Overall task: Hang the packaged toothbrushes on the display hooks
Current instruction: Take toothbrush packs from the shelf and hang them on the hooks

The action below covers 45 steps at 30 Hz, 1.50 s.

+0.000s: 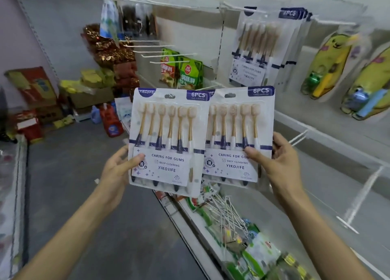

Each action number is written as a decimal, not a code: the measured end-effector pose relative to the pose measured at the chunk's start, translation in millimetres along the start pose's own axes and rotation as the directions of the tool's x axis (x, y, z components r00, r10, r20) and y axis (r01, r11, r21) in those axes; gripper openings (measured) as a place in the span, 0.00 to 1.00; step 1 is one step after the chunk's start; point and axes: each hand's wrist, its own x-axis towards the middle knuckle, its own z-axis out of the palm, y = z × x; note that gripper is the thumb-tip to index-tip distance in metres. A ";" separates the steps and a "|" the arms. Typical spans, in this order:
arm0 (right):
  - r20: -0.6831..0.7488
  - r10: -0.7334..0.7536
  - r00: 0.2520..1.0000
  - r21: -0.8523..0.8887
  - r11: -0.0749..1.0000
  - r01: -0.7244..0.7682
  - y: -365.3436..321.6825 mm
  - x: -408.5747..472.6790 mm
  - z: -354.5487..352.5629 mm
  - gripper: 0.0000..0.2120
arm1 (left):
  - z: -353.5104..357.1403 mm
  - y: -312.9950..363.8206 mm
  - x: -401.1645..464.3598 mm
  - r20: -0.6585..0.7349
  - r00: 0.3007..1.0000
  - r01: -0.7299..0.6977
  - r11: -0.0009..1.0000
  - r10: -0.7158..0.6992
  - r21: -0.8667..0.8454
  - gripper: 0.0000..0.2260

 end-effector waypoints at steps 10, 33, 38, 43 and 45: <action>-0.264 -0.115 0.958 -0.039 0.993 0.109 -14.8 47.7 52.3 0.20 | -14.1 10.2 138.1 0.226 0.973 -0.013 0.994 0.037 -0.108 0.19; -0.574 -0.347 0.742 -0.122 0.932 0.342 -59.3 133.0 158.5 0.16 | -34.5 33.5 300.0 0.483 0.865 0.200 0.976 -0.135 -0.087 0.19; -0.618 -0.317 0.719 -0.137 0.945 0.299 -55.6 149.9 152.5 0.16 | -29.9 34.6 304.3 0.508 0.844 0.239 0.969 -0.174 -0.065 0.21; -0.621 -0.311 0.720 -0.177 0.950 0.257 -46.5 176.8 127.7 0.16 | -22.8 36.0 298.8 0.527 0.839 0.180 0.983 -0.135 -0.035 0.15; -0.624 -0.307 0.719 -0.189 0.952 0.243 -41.8 187.0 116.4 0.16 | -21.2 36.3 294.9 0.519 0.844 0.184 0.982 -0.135 -0.043 0.14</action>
